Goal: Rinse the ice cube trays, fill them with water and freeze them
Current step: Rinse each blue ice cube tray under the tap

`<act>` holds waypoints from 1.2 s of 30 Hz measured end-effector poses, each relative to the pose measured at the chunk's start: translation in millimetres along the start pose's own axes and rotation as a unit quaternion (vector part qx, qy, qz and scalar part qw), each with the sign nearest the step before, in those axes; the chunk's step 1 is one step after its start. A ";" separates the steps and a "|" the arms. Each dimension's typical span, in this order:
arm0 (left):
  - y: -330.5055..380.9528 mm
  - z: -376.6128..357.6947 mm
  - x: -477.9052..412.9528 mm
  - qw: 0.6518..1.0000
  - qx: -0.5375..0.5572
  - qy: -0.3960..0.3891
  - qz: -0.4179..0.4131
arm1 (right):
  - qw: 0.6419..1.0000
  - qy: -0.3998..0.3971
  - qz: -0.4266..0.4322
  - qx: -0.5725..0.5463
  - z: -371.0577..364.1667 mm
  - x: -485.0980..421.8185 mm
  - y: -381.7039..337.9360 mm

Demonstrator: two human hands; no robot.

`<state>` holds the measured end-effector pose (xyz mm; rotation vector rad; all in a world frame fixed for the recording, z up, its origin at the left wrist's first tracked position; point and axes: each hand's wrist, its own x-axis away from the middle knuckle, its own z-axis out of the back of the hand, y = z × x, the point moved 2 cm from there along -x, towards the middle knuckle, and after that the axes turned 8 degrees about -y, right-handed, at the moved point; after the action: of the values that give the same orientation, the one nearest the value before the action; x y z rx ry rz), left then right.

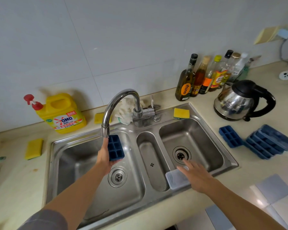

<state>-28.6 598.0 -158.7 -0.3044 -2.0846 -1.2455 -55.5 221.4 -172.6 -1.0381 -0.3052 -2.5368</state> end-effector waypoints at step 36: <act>33.4 34.2 -21.6 0.997 -0.051 -0.061 0.012 | 0.813 0.003 0.100 -0.574 207.1 -76.6 -183.2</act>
<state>-10.2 647.2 -160.6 -0.4601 -2.1173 -1.3516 46.5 477.1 -91.3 -1.2851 1.4375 -2.3954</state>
